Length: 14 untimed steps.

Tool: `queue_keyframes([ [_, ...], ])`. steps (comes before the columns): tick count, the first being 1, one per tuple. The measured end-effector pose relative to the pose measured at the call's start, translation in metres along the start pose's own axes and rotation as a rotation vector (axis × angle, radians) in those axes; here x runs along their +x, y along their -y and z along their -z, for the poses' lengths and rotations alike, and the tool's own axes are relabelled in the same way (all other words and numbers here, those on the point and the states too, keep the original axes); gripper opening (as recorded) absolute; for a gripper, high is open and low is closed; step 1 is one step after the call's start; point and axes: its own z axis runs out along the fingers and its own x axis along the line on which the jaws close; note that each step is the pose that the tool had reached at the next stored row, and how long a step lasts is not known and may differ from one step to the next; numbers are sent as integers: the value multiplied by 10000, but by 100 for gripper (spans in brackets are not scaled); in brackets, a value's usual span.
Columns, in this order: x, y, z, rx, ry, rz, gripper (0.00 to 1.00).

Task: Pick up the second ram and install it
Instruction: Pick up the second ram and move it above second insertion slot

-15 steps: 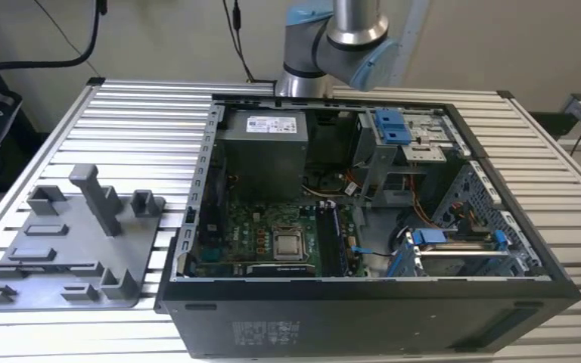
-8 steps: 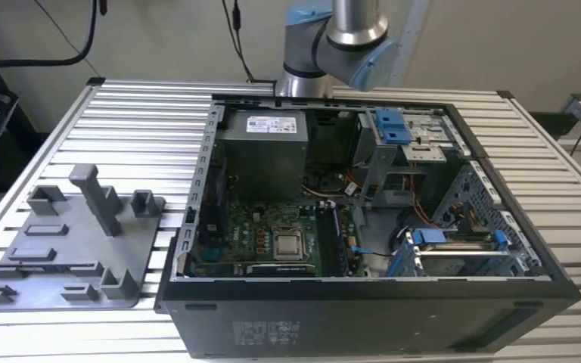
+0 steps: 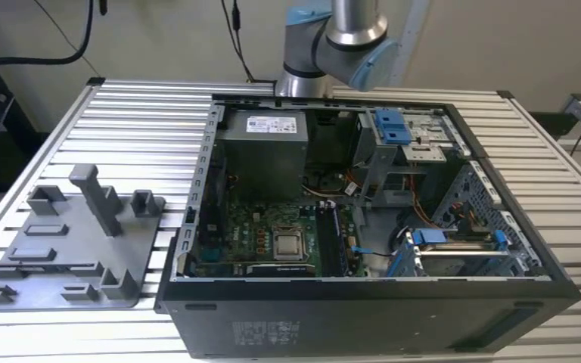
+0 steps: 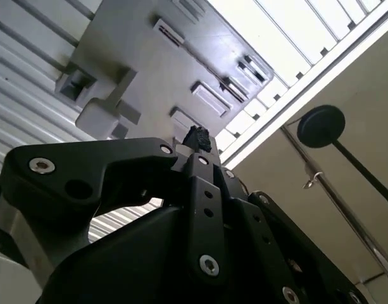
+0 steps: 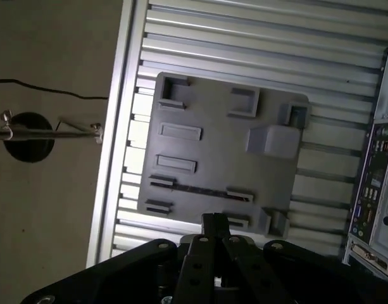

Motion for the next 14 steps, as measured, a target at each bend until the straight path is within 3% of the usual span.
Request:
queue_keyframes([
  [7, 27, -7, -1, 60, -31, 639, 11],
  [14, 34, -7, -5, 112, -65, 1614, 11],
])
